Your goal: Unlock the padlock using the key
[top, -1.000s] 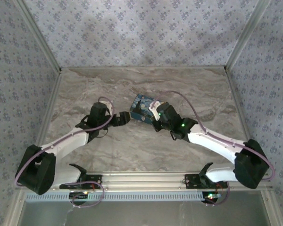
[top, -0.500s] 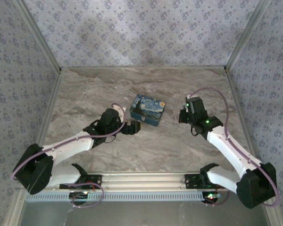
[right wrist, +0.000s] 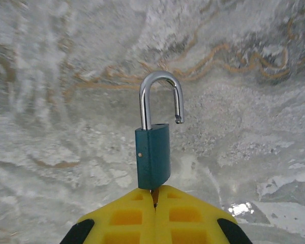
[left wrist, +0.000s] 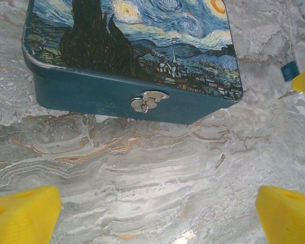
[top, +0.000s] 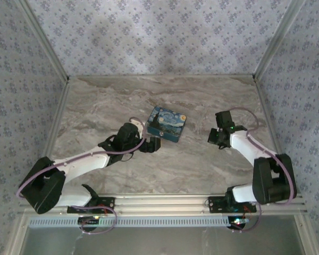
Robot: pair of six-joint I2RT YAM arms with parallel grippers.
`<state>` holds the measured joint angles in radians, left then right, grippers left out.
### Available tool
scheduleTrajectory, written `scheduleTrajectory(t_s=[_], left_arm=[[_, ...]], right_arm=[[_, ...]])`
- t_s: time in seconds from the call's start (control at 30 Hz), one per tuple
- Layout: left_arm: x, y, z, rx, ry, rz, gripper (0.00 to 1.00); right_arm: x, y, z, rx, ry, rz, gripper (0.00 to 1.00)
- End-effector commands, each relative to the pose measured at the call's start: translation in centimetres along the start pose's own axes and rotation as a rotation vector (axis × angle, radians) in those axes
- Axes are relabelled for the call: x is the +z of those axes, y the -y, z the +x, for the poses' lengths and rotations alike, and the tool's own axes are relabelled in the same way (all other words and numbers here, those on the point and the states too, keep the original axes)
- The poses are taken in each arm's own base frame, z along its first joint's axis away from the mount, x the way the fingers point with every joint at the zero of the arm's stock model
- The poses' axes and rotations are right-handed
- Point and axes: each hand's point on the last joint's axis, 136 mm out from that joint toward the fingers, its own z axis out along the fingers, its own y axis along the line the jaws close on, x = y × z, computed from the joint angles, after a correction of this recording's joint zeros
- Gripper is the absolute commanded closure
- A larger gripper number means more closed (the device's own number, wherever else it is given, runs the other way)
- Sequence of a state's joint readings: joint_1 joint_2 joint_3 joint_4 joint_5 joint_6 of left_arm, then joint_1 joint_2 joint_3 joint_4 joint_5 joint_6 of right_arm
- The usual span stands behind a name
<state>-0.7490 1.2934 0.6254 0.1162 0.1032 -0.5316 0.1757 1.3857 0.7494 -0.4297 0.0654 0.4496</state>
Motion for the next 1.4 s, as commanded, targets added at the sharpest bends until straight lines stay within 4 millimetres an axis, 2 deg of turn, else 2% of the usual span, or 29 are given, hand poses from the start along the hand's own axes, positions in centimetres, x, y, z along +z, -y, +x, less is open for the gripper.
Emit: scheduleTrajectory(t_s=[0.0,0.17,0.37,0.53,0.7,0.83,0.87,1.07,1.2,1.27,1.37], left_arm=[[-0.2,1.0,-1.6,0.017,0.044,0.015,0.02],[-0.4,0.8,-1.6,0.018,0.046,0.004,0.02],[-0.6,0.4,-1.5,0.015,0.057,-0.019,0.02],[-1.1,-0.2,-1.8,0.012,0.076,-0.047,0.02],[-2.7,-1.6,-2.9,0.001,0.122,-0.111,0.02],[-4.8,-4.7,-4.1,-0.02,0.151,-0.238,0.02],[-5.5,-5.9,-4.4,-0.034,0.155,-0.284,0.02],[-9.9,-12.5,-6.6,-0.126,0.211,-0.498,0.02],[-14.3,-18.2,-8.0,-0.108,0.254,-0.766,0.02],[-16.2,-20.8,-8.5,-0.112,0.287,-0.871,0.02],[-18.3,-24.8,-8.1,-0.202,0.331,-0.978,0.02]], right_arm=[[0.6,-0.9,-1.6,0.018,0.015,-0.022,1.0],[1.7,-0.9,-1.6,0.019,-0.01,-0.003,1.0],[1.5,-0.7,-1.6,0.021,-0.015,0.008,0.81],[0.4,-0.6,-1.6,0.039,-0.015,0.006,0.7],[-2.4,0.0,-2.7,0.053,0.056,-0.003,0.63],[-4.7,0.8,-4.2,0.067,0.139,0.011,0.47],[-5.1,1.1,-4.7,0.067,0.16,0.019,0.01],[-6.9,2.4,-8.1,0.081,0.303,0.093,0.0],[-7.9,4.0,-10.4,0.083,0.438,0.201,0.0],[-8.0,4.6,-11.2,0.051,0.509,0.242,0.0],[-8.2,5.4,-11.9,-0.034,0.634,0.36,0.0]])
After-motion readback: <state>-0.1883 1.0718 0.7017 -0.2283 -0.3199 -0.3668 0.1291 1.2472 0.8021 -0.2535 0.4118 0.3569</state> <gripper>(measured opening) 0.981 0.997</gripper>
